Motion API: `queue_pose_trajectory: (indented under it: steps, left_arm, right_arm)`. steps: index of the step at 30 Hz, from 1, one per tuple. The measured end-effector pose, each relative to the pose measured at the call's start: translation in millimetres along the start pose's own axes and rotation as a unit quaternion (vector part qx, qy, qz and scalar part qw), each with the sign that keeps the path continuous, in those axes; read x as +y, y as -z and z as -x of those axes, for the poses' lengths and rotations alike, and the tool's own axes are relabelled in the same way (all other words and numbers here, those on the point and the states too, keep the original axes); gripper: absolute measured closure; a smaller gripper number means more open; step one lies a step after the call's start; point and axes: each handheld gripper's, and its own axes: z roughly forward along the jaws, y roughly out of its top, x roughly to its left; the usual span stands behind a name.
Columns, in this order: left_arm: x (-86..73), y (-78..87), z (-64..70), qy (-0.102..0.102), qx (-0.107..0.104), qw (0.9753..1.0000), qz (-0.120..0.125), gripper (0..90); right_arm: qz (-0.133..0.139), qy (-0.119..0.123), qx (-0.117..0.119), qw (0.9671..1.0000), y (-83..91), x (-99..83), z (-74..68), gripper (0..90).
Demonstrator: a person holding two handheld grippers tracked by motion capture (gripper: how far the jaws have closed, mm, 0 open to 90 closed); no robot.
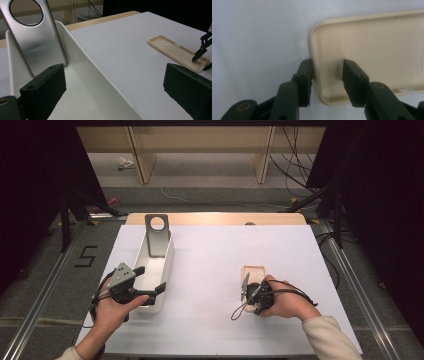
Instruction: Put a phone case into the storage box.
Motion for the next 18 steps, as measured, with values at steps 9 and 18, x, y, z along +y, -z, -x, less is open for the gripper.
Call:
queue_pose_trajectory:
  steps: [9, 18]
  left_arm:
    - [0.1, -0.1, 0.8, -0.001, -0.003, 1.0, 0.0, 4.3]
    - [0.1, 0.0, 1.0, -0.002, -0.004, 1.0, 0.0, 4.5]
  right_arm:
    - [-0.005, 0.025, -0.001, 0.9997, 1.0, 2.0, -4.3, 74.8]
    - [-0.008, 0.039, 0.006, 0.9992, 1.3, 2.4, -7.2, 84.7]
